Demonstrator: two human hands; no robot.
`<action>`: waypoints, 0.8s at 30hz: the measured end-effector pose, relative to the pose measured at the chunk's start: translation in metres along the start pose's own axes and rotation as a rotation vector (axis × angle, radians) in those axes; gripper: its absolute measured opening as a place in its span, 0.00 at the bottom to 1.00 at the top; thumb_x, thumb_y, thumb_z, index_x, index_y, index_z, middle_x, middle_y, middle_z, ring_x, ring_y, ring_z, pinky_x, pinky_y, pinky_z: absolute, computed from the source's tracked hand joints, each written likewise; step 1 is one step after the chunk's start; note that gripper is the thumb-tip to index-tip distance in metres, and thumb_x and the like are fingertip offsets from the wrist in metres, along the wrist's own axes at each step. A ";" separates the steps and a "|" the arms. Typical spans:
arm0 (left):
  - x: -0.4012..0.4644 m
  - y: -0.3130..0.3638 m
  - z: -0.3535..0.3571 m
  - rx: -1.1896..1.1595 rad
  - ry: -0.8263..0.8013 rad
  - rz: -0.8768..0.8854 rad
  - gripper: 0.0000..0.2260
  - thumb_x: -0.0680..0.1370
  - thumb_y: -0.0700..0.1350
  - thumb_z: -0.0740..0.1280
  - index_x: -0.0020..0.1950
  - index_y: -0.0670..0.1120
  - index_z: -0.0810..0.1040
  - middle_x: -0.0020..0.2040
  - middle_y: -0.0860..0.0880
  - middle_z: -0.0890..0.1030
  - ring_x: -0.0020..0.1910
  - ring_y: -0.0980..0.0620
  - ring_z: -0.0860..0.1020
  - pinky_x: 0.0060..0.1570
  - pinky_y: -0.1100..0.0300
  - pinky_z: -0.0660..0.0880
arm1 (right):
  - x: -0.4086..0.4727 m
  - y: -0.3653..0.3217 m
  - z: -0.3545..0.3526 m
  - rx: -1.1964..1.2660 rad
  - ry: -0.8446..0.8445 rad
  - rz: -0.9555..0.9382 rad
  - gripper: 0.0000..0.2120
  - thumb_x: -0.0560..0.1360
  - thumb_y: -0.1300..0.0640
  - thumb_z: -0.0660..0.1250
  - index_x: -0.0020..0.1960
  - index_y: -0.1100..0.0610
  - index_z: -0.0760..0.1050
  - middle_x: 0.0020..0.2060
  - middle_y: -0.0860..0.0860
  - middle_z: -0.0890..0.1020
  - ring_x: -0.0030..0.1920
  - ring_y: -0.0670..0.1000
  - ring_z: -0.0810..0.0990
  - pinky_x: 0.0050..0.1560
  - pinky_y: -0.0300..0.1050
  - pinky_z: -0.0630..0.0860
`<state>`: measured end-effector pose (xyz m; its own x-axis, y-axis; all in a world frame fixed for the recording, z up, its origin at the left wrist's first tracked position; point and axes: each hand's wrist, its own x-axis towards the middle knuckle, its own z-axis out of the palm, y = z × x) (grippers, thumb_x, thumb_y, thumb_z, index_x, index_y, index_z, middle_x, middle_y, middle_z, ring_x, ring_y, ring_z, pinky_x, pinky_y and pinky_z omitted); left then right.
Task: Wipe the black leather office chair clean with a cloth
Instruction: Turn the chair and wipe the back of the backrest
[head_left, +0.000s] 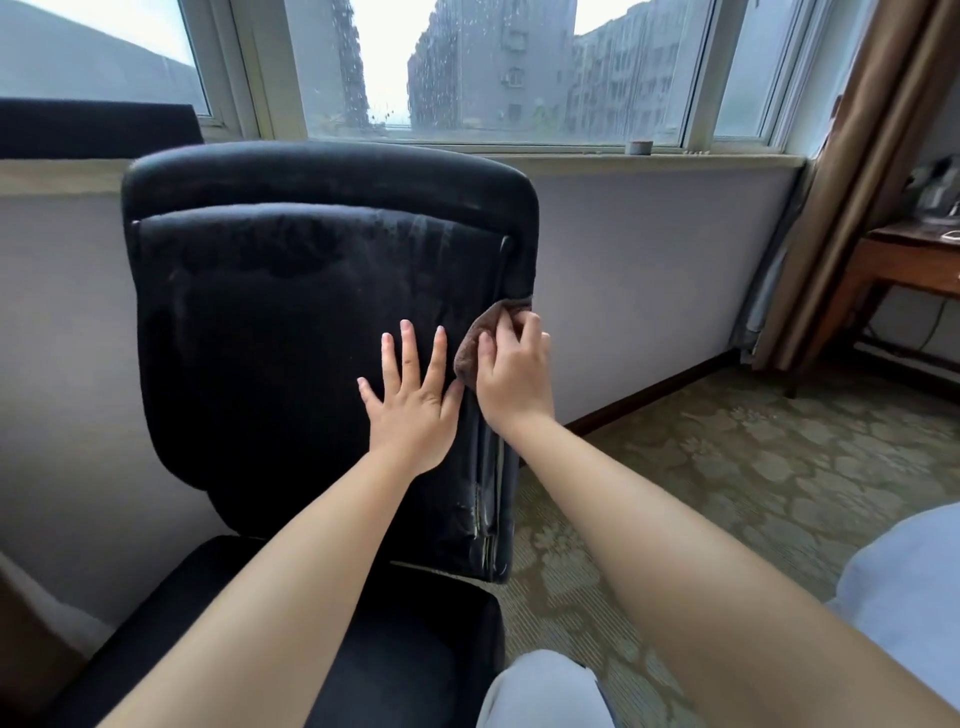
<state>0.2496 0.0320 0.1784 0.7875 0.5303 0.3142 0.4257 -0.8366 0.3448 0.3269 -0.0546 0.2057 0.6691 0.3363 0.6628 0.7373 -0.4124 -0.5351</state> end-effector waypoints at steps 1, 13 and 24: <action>0.001 0.000 0.000 0.015 -0.034 0.000 0.26 0.83 0.58 0.43 0.74 0.58 0.31 0.75 0.50 0.28 0.74 0.50 0.28 0.71 0.37 0.38 | -0.007 0.004 0.003 0.001 -0.003 0.005 0.19 0.82 0.55 0.54 0.69 0.63 0.68 0.64 0.57 0.68 0.61 0.54 0.67 0.63 0.43 0.67; 0.005 -0.010 -0.004 -0.027 -0.134 0.031 0.25 0.83 0.58 0.43 0.68 0.61 0.26 0.73 0.53 0.24 0.71 0.52 0.24 0.70 0.39 0.32 | -0.072 0.017 0.026 0.091 -0.053 0.215 0.16 0.82 0.56 0.54 0.63 0.63 0.72 0.62 0.55 0.70 0.60 0.53 0.68 0.60 0.40 0.68; 0.007 -0.016 -0.002 -0.010 -0.133 0.061 0.25 0.83 0.58 0.44 0.68 0.62 0.26 0.66 0.56 0.21 0.71 0.53 0.24 0.70 0.39 0.32 | -0.037 0.019 0.027 0.058 0.102 -0.013 0.17 0.80 0.59 0.59 0.68 0.63 0.71 0.61 0.56 0.72 0.57 0.55 0.70 0.57 0.40 0.68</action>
<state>0.2473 0.0490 0.1774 0.8639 0.4554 0.2152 0.3716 -0.8647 0.3380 0.3186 -0.0523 0.1564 0.6484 0.2519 0.7184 0.7522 -0.3579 -0.5534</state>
